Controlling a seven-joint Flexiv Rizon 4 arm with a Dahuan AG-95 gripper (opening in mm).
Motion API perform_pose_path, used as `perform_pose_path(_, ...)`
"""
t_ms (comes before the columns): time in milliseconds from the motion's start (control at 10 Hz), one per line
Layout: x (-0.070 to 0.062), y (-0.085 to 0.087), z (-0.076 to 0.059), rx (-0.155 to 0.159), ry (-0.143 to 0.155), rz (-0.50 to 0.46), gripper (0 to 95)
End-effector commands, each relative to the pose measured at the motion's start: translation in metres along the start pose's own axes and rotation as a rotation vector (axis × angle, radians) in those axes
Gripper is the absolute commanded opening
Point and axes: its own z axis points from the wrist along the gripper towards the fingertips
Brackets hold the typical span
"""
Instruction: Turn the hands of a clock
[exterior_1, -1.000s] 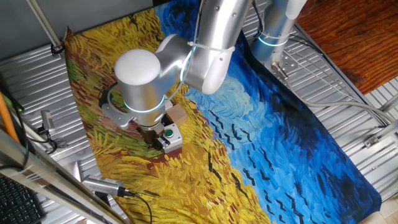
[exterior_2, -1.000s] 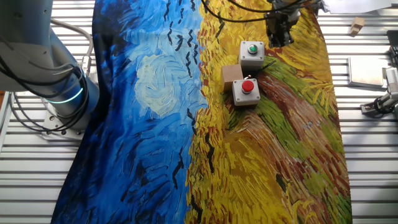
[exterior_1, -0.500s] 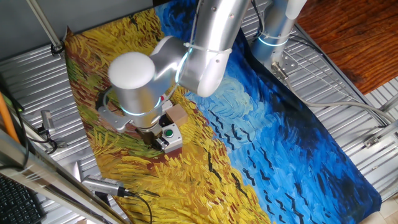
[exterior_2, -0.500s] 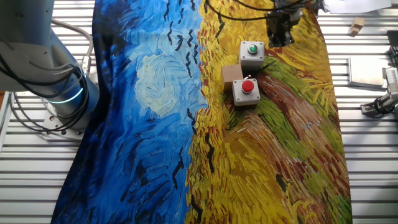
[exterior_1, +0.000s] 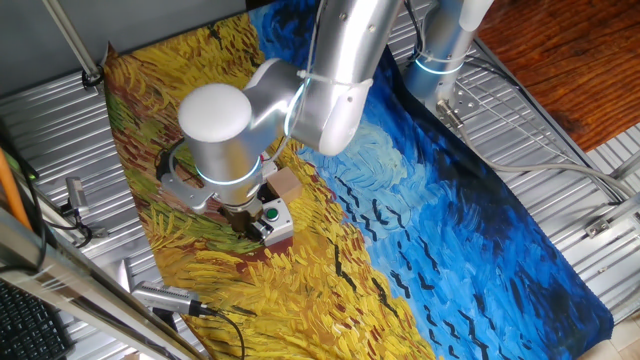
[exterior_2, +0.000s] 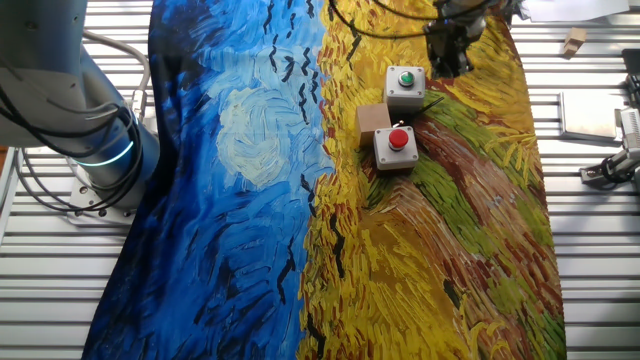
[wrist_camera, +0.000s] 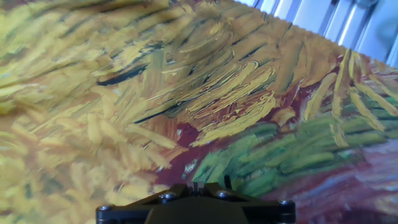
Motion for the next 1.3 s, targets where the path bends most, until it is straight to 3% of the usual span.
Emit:
perform_pose_path(100,-0.0024,-0.0016,0.0066,0.001,-0.009,0.007,0.0)
perform_pose_path(600,-0.0033,-0.0022,0.0104,-0.002,0.011,0.006,0.0)
perform_pose_path(1300,-0.0028,-0.0058,0.0138,-0.008,0.013,0.031,0.0)
